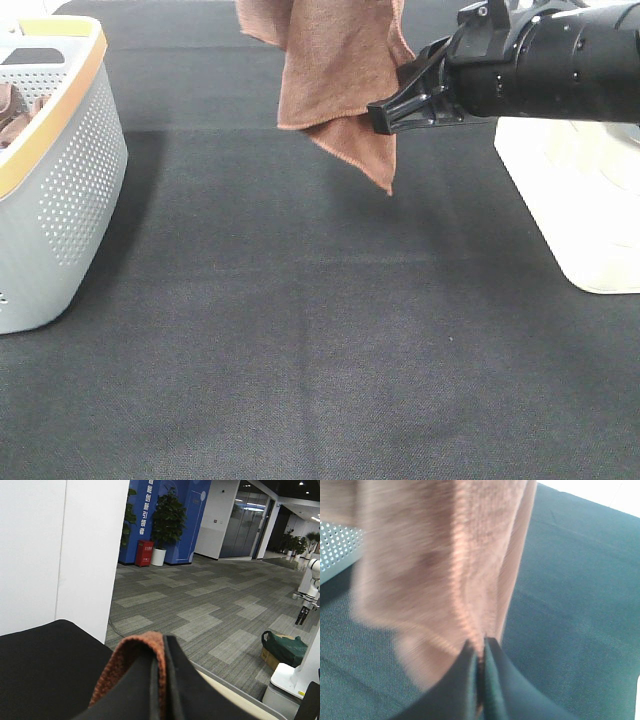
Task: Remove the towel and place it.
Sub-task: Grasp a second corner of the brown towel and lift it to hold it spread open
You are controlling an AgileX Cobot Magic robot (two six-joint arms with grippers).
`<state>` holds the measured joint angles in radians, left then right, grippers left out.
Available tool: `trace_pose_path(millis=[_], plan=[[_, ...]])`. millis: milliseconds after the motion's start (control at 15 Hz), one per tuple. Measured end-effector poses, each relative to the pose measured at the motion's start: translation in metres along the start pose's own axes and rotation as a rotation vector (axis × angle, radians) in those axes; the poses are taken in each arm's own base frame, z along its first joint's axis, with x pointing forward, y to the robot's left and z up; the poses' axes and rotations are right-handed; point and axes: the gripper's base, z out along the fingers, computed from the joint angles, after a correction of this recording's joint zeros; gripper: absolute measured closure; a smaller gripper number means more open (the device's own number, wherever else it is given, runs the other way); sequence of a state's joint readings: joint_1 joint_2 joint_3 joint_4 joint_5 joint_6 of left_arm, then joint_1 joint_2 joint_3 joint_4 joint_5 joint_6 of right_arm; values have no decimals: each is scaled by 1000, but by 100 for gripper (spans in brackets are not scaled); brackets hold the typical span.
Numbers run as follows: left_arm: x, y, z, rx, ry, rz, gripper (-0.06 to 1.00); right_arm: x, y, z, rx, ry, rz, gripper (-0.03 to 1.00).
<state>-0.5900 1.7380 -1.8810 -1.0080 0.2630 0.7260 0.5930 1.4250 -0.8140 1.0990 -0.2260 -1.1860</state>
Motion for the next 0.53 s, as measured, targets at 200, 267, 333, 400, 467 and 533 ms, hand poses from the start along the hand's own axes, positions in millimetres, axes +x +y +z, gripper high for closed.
trace_pose_path(millis=[200,267,333,400,467,533], plan=[[0,0,0,0,0,0,94,0,0,0,0,0,0,48],[0,0,0,0,0,0,94,0,0,0,0,0,0,49],[0,0,0,0,0,0,94,0,0,0,0,0,0,49],[0,0,0,0,0,0,94,0,0,0,0,0,0,57],[0,0,0,0,0,0,94,0,0,0,0,0,0,71],[0,0,0,0,0,0,94,0,0,0,-1,0,0,84]])
